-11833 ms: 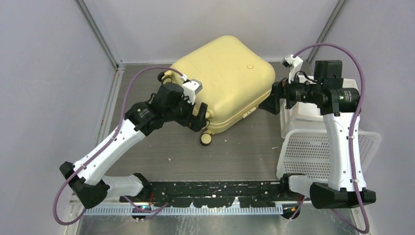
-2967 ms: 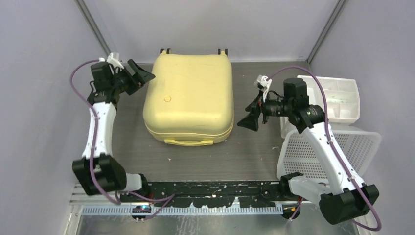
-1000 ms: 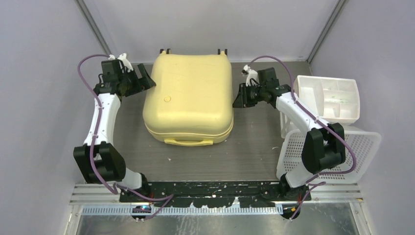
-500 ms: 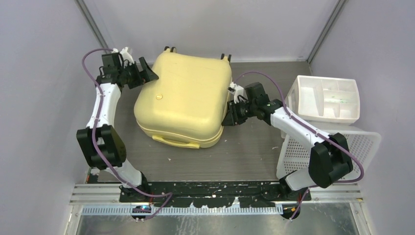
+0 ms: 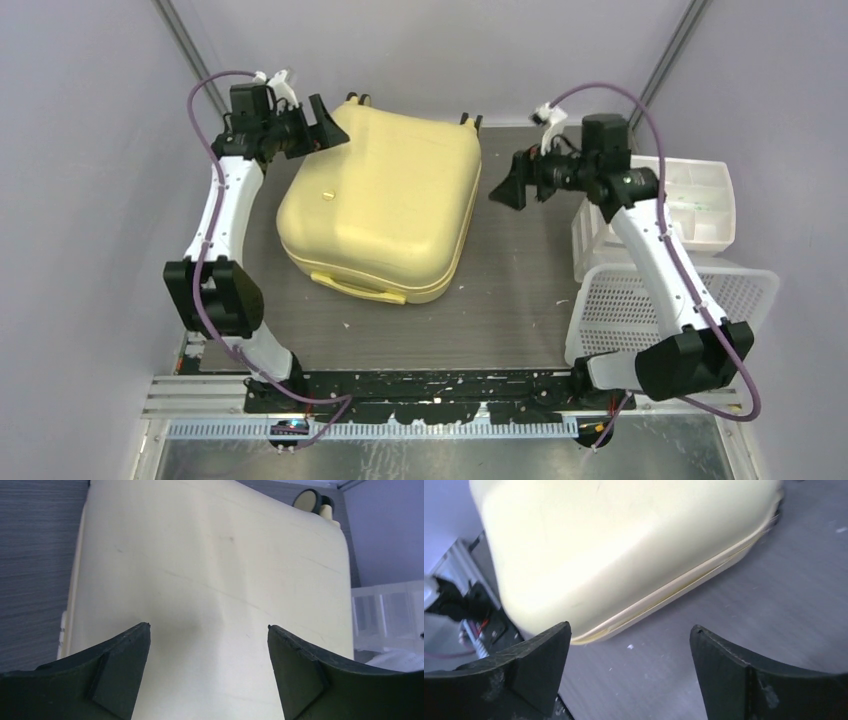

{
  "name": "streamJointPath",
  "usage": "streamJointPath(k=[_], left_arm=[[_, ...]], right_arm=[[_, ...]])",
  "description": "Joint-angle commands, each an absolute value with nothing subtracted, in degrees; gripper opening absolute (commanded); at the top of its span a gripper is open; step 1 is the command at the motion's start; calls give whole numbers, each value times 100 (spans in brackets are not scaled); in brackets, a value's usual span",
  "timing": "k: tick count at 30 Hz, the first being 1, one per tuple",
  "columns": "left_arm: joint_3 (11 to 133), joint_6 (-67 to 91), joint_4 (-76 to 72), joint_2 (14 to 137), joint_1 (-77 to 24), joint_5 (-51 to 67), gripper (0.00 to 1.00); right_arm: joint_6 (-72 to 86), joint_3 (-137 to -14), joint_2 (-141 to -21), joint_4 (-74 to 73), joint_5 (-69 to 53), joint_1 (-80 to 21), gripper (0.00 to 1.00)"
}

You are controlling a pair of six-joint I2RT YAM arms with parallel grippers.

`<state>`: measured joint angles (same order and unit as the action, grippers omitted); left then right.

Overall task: Open, take out, and arrange the luggage
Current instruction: Adjust the luggage at the center of the board.

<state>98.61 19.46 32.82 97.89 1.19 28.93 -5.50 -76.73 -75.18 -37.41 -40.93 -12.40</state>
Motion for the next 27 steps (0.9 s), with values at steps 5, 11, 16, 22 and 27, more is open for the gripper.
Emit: streamJointPath(k=[5, 11, 16, 22, 27], left_arm=[[7738, 2316, 2500, 6759, 187, 2529, 94], [5693, 3285, 1925, 4642, 229, 2330, 100], [4755, 3895, 1884, 3638, 229, 2319, 100], [4731, 3672, 2517, 3283, 229, 2310, 100], [4659, 3579, 3082, 3016, 229, 2385, 99]], right_arm=[[1352, -9715, -9134, -3377, -2976, -962, 97], [3503, -11130, -10699, -3161, -1607, -963, 98], [3674, -12476, -11909, -3436, -1343, -1014, 99], [3673, -13551, -12908, -3705, -1366, -1137, 100], [3526, -13796, -13278, -3735, -1383, -1312, 100]])
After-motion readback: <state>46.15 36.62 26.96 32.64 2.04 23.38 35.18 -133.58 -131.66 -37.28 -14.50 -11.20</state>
